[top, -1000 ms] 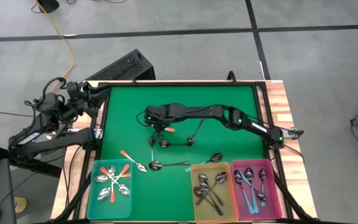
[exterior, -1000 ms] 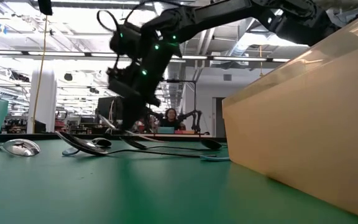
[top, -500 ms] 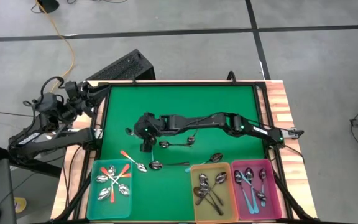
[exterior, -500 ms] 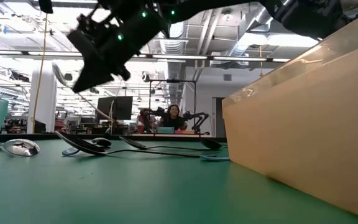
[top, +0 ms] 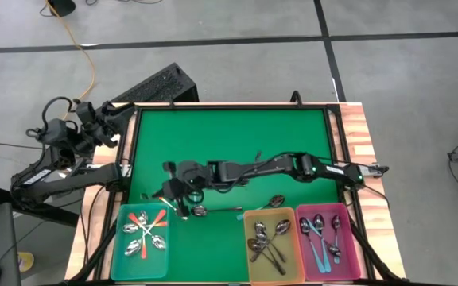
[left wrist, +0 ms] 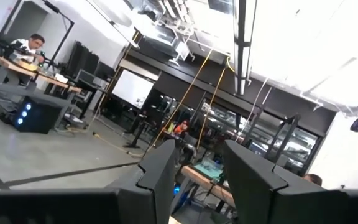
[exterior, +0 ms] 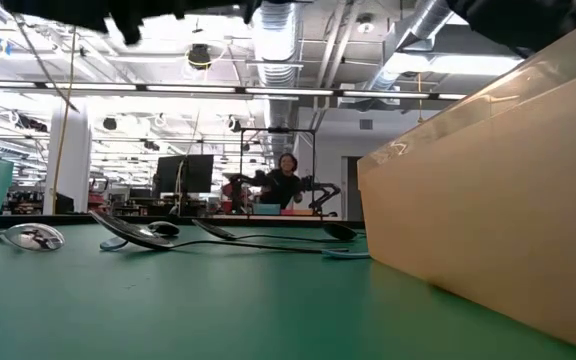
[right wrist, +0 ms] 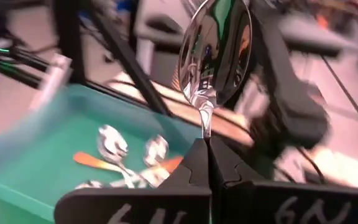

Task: Sort silverware by color (type)
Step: Put the orange spoon into the green bin

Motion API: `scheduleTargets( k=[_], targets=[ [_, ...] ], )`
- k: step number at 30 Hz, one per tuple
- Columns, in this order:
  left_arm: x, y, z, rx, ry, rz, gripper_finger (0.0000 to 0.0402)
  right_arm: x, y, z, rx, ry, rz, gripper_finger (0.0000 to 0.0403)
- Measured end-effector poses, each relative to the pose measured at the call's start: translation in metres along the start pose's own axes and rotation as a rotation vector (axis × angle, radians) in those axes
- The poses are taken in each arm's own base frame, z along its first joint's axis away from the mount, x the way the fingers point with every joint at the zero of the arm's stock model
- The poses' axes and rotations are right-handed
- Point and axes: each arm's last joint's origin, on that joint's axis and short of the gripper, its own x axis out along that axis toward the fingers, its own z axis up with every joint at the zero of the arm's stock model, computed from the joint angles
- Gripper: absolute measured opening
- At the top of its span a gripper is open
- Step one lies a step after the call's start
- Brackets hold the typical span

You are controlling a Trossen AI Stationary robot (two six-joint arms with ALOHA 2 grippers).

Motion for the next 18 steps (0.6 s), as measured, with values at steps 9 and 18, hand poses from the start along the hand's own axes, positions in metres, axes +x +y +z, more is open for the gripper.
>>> scheduleTargets(
  k=[9, 18],
  targets=[
    [0.000, 0.000, 0.000, -0.010, -0.006, 0.006, 0.0121, 0.003, 0.011, 0.018, -0.117, -0.312, 0.210, 0.0000],
    [0.000, -0.001, 0.004, -0.003, -0.051, 0.018, 0.0121, 0.028, 0.011, -0.023, 0.086, -0.444, 0.368, 0.0000]
  ],
)
